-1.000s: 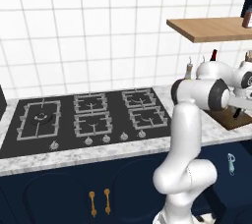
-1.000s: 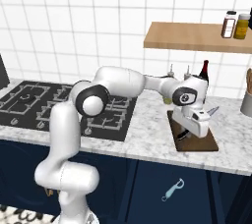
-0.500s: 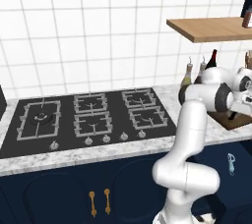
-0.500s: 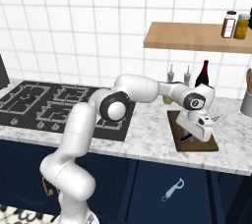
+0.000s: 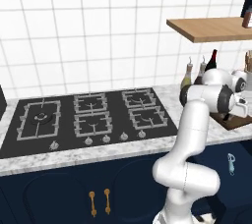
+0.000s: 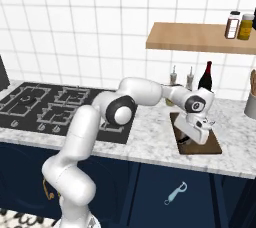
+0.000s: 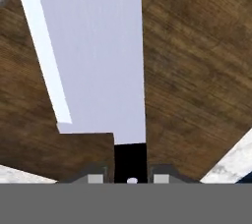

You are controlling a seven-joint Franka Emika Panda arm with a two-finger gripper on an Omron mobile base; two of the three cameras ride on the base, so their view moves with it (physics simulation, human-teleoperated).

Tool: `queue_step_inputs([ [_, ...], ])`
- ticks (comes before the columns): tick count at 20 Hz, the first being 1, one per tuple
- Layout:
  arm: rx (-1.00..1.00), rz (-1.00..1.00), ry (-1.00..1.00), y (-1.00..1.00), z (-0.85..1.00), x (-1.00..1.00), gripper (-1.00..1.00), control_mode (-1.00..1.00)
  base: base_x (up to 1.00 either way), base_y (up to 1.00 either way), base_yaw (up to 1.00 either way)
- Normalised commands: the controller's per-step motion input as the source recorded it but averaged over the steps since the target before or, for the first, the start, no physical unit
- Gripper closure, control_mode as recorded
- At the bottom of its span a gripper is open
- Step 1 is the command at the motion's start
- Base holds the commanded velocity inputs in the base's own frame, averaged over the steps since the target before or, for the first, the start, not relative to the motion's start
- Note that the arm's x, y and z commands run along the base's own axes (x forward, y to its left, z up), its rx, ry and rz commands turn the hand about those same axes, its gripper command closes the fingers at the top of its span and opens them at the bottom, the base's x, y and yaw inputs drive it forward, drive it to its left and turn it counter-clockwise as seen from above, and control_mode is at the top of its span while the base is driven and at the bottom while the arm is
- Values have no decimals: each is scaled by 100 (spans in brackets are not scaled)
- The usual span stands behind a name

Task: Place the appropriate cutting tool for cutting the garlic skin on the cutting board.

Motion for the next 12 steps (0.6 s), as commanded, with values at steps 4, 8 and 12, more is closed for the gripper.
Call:
queue_step_inputs([
  [4,0,0,0,5,37,-36,-100,-100,0,0,0],
  [8,-3,0,-2,9,74,-56,-100,-100,0,0,0],
  [12,-8,0,0,45,40,-59,-100,-100,0,0,0],
])
